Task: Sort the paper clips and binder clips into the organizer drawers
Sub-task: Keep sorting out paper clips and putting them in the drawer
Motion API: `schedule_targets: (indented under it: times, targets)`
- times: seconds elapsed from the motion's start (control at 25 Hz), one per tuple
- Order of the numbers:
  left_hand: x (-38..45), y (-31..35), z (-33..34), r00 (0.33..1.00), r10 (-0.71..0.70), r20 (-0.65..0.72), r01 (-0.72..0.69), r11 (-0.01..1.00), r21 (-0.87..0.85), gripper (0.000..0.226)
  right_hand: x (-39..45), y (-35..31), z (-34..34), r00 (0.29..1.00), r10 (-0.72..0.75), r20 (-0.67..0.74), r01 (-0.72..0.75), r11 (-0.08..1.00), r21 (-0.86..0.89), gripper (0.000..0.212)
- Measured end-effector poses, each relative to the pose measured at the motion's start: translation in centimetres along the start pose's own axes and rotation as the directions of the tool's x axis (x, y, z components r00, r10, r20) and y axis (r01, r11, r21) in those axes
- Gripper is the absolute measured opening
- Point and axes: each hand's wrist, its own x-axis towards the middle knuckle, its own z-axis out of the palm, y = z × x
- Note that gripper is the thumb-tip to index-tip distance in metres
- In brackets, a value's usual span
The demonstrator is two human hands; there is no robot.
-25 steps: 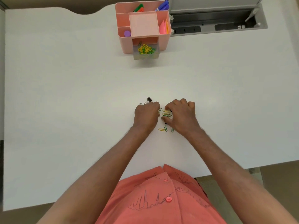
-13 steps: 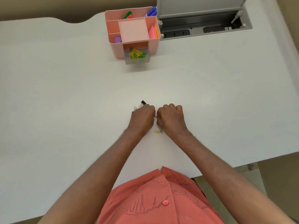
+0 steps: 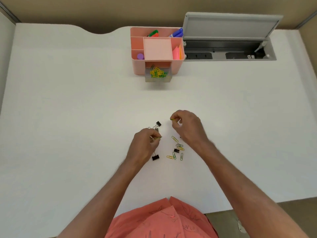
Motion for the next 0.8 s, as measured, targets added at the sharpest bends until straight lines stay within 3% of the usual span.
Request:
schedule_targets:
  times: [0.08,0.2,0.4,0.52,0.64,0.8]
  targets:
    - [0.3,0.1,-0.9,0.999,-0.038,-0.022,0.037,0.996,-0.077,0.03,3.2,-2.1,-2.1,0.993,-0.045,-0.113,0.06,0.99,0.126,0.015]
    - [1.2,0.7,-2.4,0.996,-0.082,-0.044,0.076,0.988,-0.133,0.028,9.1,-5.3,-4.3,0.959,-0.156,-0.235,0.178,0.981,0.073,0.018]
    - [3.2,2.1,-5.1,0.99,-0.044,-0.13,0.02,0.983,-0.184,0.026,14.7,-7.4,-3.9,0.961,-0.22,-0.166,0.193,0.967,-0.165,0.026]
    - [5.4,3.7,-6.8,0.982,0.013,-0.188,-0.045,0.985,-0.169,0.025,14.1,-6.7,-3.5,0.943,-0.198,-0.266,0.208,0.978,0.008,0.02]
    - [9.3,6.4,-8.0,0.95,0.164,-0.264,-0.183,0.982,-0.05,0.019,10.4,-4.7,-2.5,0.923,-0.144,-0.356,0.197,0.974,0.116,0.016]
    - [15.7,9.9,-8.7,0.918,0.318,-0.238,-0.254,0.931,0.262,0.027,3.0,-0.8,0.0,0.959,-0.037,-0.282,0.09,0.98,0.176,0.017]
